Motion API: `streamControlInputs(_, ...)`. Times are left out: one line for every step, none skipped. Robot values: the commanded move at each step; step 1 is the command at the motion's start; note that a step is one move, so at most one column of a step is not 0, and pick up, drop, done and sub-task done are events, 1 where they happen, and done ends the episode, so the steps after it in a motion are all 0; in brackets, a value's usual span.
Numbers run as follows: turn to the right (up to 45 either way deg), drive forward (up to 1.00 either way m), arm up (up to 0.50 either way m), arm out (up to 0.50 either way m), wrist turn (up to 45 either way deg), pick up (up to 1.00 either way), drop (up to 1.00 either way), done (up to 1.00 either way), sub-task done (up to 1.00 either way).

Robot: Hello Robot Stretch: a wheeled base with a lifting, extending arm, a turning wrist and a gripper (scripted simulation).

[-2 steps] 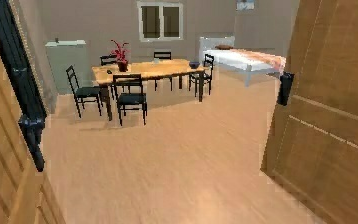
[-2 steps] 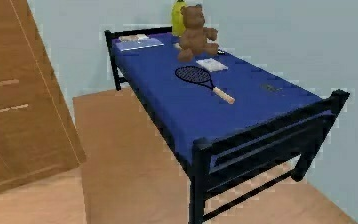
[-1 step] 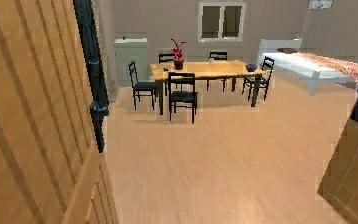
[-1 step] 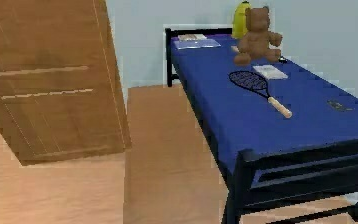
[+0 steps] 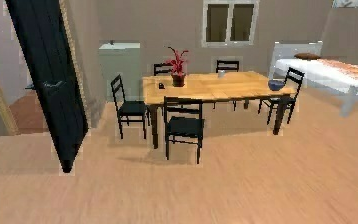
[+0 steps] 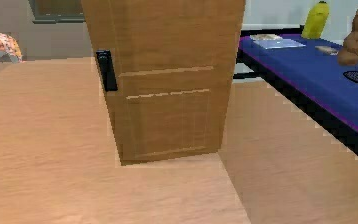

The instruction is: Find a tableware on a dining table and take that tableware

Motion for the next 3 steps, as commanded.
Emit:
streamControlInputs(-6.0, 0.0, 0.0, 0.0, 0.0, 0.0, 0.0, 0.0, 0.0)
streamControlInputs(0.0, 1.0, 0.0, 0.0, 0.0, 0.0, 0.0, 0.0, 0.0)
streamControlInputs(0.0, 0.15, 0.0, 0.0, 0.0, 0.0, 0.0, 0.0, 0.0)
